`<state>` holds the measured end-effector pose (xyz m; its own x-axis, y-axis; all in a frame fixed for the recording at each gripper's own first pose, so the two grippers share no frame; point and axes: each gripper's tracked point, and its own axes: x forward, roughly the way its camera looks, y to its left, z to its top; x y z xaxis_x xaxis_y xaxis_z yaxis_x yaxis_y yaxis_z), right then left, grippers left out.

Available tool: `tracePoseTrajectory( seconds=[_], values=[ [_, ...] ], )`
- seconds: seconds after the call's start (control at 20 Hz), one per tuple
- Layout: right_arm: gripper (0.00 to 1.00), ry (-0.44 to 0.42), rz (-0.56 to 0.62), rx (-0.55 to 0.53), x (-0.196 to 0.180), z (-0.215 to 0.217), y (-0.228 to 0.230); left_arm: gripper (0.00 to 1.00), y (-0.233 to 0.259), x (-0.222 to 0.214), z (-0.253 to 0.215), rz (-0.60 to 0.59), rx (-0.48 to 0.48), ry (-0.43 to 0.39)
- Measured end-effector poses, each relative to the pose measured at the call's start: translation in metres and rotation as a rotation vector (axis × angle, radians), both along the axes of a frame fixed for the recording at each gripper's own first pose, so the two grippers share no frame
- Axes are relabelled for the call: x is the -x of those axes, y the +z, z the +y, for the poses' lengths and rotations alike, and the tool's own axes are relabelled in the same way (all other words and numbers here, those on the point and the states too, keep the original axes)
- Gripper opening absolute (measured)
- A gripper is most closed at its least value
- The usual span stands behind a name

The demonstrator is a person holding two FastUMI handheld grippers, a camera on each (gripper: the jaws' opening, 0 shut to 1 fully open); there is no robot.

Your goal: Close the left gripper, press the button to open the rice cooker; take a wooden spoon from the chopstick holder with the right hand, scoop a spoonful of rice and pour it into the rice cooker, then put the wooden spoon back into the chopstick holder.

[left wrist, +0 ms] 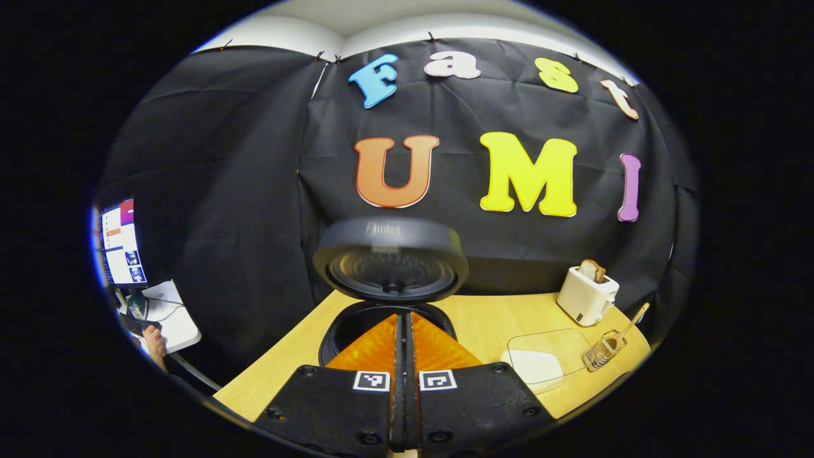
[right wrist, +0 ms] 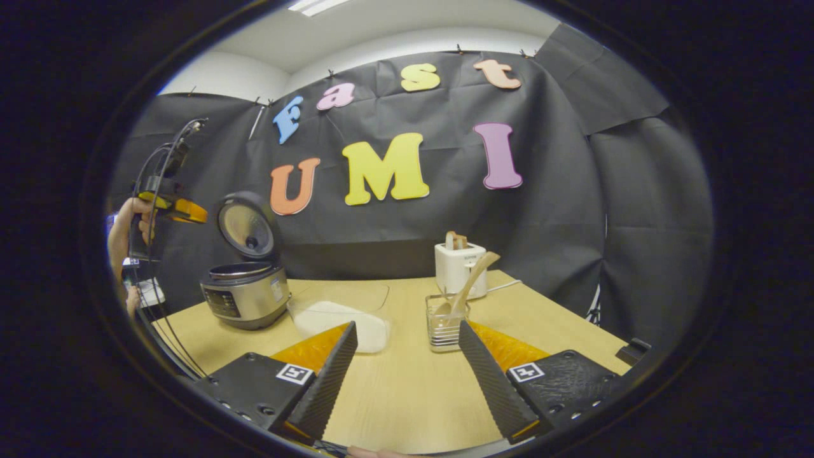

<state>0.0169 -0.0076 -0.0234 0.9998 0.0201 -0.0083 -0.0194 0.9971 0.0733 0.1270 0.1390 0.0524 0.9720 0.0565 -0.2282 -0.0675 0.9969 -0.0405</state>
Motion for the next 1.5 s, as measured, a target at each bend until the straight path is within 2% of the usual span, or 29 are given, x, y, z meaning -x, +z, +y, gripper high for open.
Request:
tracePoseTrajectory(
  seconds=[0.15, 0.2, 0.25, 0.3, 0.35, 0.45, 0.5, 0.55, 0.65, 0.7, 0.75, 0.9, 1.1, 1.25, 1.3, 1.35, 1.45, 1.5],
  values=[
    [0.95, -0.018, 0.007, -0.001, -0.003, -0.008, -0.003, 0.0, 0.001, 0.015, -0.011, -0.015, 0.021, -0.02],
    [0.92, -0.022, 0.011, -0.006, -0.004, -0.009, -0.004, 0.13, 0.0, 0.017, -0.012, -0.021, 0.024, -0.017],
    [0.95, -0.026, 0.015, -0.01, -0.006, -0.012, -0.005, 0.25, -0.003, 0.022, -0.011, -0.016, 0.018, -0.011],
    [0.95, -0.028, 0.022, -0.013, -0.008, -0.014, -0.007, 0.24, -0.004, 0.027, -0.009, -0.02, 0.002, 0.003],
    [0.95, -0.029, 0.029, -0.015, -0.01, -0.015, -0.009, 0.41, -0.004, 0.029, -0.009, -0.032, -0.013, 0.011],
    [0.95, -0.015, 0.047, -0.032, -0.014, -0.016, -0.011, 0.48, -0.005, 0.035, -0.01, -0.054, -0.031, 0.023],
    [0.92, -0.012, 0.052, -0.038, -0.016, -0.018, -0.011, 0.51, -0.006, 0.038, -0.016, -0.059, -0.035, 0.008],
    [0.96, -0.022, 0.056, -0.038, -0.02, -0.023, -0.009, 0.55, -0.01, 0.04, -0.022, -0.061, -0.032, -0.01],
    [0.95, -0.048, 0.051, -0.03, -0.03, -0.034, 0.001, 0.85, -0.015, 0.042, -0.034, -0.074, -0.029, -0.052],
    [0.95, -0.059, 0.052, -0.026, -0.036, -0.038, 0.005, 0.82, -0.018, 0.042, -0.036, -0.081, -0.031, -0.057],
    [0.96, -0.07, 0.054, -0.021, -0.043, -0.043, 0.009, 1.0, -0.017, 0.044, -0.036, -0.089, -0.034, -0.058],
    [0.92, -0.104, 0.068, -0.029, -0.069, -0.059, 0.018, 1.0, -0.018, 0.046, -0.035, -0.116, -0.035, -0.044],
    [0.93, -0.079, 0.116, -0.098, -0.111, -0.066, 0.015, 0.99, -0.023, 0.044, -0.03, -0.168, -0.006, -0.014],
    [0.95, -0.099, 0.149, -0.105, -0.143, -0.082, 0.009, 1.0, -0.037, 0.042, -0.016, -0.173, -0.041, 0.038],
    [0.92, -0.095, 0.154, -0.117, -0.153, -0.085, 0.008, 1.0, -0.04, 0.04, -0.011, -0.175, -0.056, 0.063],
    [0.95, -0.087, 0.161, -0.135, -0.162, -0.088, 0.008, 1.0, -0.044, 0.038, -0.007, -0.168, -0.069, 0.078],
    [0.92, -0.104, 0.176, -0.15, -0.182, -0.097, 0.004, 1.0, -0.053, 0.035, 0.005, -0.148, -0.087, 0.121],
    [0.95, -0.118, 0.18, -0.141, -0.192, -0.101, 0.004, 1.0, -0.053, 0.032, 0.011, -0.151, -0.084, 0.14]
  ],
)
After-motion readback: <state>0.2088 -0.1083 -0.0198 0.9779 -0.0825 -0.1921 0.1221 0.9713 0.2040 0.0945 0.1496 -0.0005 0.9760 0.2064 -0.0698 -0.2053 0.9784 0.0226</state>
